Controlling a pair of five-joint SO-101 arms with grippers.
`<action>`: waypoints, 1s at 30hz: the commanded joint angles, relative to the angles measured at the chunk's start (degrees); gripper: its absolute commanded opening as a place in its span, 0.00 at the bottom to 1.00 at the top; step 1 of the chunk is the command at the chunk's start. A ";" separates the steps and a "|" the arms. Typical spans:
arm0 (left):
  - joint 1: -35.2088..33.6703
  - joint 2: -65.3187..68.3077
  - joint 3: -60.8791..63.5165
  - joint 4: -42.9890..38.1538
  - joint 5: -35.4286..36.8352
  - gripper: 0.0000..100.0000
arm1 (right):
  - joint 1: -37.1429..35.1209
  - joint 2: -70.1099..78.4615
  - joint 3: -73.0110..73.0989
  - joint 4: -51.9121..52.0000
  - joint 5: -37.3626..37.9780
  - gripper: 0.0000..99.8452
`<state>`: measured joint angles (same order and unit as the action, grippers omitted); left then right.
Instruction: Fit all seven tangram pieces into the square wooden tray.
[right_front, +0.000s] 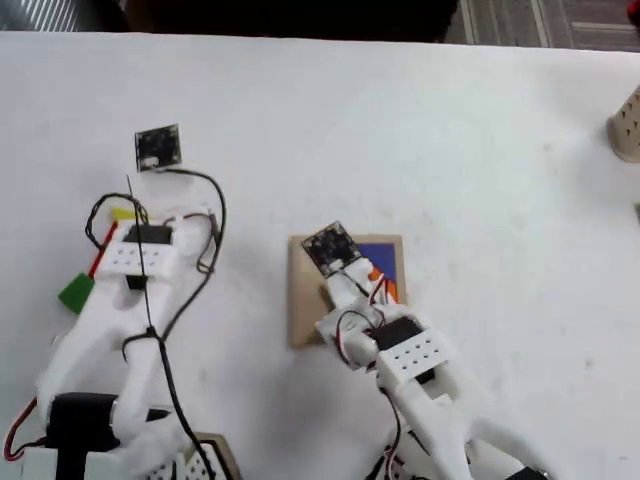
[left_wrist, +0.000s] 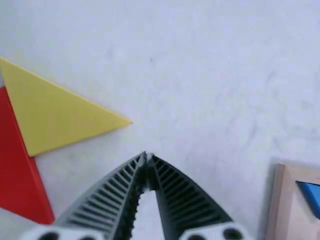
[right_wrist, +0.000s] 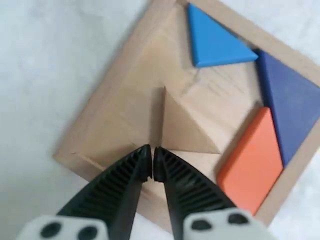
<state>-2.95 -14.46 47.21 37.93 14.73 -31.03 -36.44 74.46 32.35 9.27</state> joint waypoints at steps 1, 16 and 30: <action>0.92 -2.33 -1.14 -1.23 0.62 0.02 | 0.84 -0.04 -2.90 -1.98 -0.53 0.02; 0.92 -2.33 -1.14 -1.41 0.62 0.02 | -2.33 3.65 -3.52 -14.02 -4.40 0.02; 1.01 -2.33 -1.14 -1.14 0.62 0.02 | 4.88 17.01 -16.70 -5.14 -4.40 0.02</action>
<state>-2.77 -14.46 47.21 37.93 14.73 -28.57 -17.98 60.40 26.90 5.14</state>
